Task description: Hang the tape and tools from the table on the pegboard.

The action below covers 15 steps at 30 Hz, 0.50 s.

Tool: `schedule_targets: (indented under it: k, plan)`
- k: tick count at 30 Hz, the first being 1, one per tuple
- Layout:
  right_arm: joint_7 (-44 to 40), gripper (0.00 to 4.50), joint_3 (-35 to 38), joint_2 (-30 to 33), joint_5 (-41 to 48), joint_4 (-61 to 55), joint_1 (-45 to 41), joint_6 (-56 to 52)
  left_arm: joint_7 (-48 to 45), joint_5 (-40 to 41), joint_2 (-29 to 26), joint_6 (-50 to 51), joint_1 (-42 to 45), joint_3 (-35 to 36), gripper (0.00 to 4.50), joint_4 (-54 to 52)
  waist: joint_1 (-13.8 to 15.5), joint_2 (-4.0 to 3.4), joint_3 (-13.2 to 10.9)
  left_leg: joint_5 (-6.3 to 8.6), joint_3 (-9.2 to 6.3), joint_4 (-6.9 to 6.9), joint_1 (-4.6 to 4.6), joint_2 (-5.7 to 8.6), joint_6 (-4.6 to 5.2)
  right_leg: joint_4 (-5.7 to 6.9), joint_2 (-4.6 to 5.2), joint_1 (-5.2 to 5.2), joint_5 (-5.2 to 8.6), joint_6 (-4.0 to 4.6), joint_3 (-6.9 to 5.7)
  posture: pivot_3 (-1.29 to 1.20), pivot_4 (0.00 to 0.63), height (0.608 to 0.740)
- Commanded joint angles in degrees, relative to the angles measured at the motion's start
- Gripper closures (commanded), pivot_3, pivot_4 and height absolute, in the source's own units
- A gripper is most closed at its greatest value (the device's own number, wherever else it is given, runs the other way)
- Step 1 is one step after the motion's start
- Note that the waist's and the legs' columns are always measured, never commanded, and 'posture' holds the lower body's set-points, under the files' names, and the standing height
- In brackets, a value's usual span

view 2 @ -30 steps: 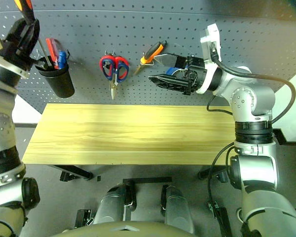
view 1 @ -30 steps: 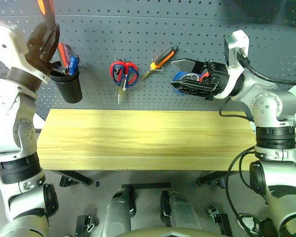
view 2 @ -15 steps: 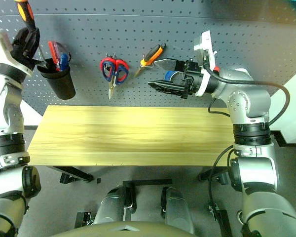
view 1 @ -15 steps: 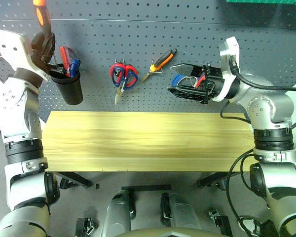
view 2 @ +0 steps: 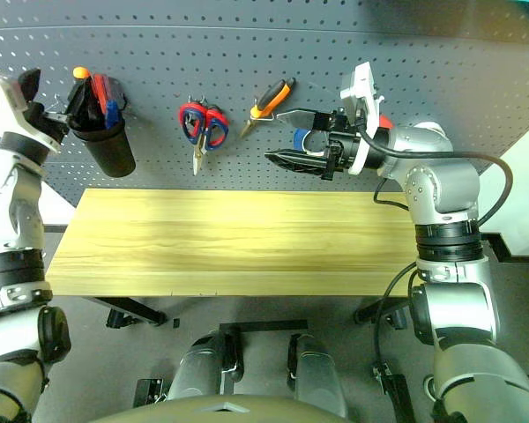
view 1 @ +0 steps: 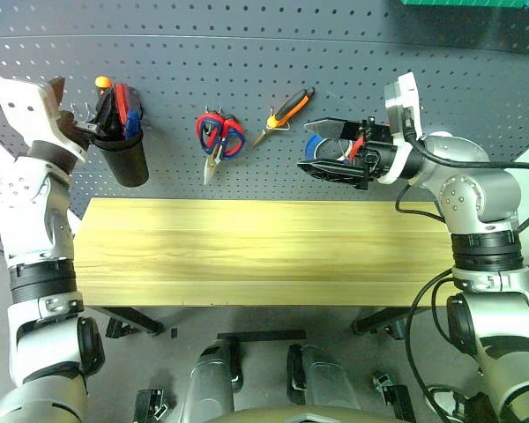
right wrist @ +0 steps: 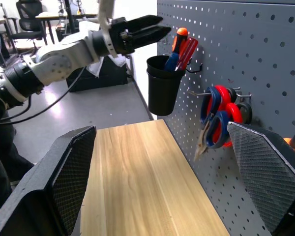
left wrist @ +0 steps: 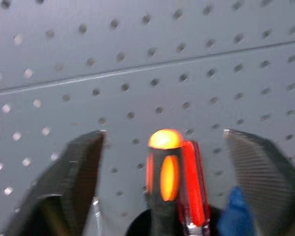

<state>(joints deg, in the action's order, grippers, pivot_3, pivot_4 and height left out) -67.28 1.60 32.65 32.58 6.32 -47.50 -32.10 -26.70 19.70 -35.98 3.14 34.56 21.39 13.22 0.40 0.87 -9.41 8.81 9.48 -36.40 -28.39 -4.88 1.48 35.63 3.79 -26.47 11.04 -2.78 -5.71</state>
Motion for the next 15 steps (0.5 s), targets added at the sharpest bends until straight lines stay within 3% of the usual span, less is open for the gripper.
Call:
schedule_targets:
  k: [1, 9, 15]
  plan:
    - [-0.6, 0.0, 1.2, 1.7, 0.5, -1.6, -0.4, -0.1, -4.4, 5.0, -2.8, 1.7, -3.7, 3.9, 0.05, -6.6, -0.1, -0.01, 0.0, 0.0, 0.01, 0.01, 0.02, 0.0, 0.0, 0.03, 0.0, 0.0, 0.01, 0.01, 0.01, 0.03, 0.079, 0.73]
    - [-4.7, 0.0, -0.6, 4.0, 0.2, -0.1, 1.9, -1.5, -25.3, 18.3, -9.6, 12.9, -19.9, 4.2, 0.05, -18.2, 0.2, -0.06, 0.2, 0.15, 0.01, -0.01, 0.06, -0.01, 0.21, 0.11, 0.04, -0.01, 0.06, 0.04, 0.03, 0.05, 0.077, 0.73]
    - [-9.7, 0.0, -4.2, 4.9, -1.0, 1.1, 4.4, -1.9, -38.6, 18.0, -12.2, 13.6, -26.5, -0.5, 0.05, -17.5, 0.3, -0.32, 0.9, 0.16, 0.03, 0.07, 0.1, 0.0, 0.22, 0.09, 0.06, -0.03, 0.09, 0.08, 0.03, 0.06, 0.066, 0.73]
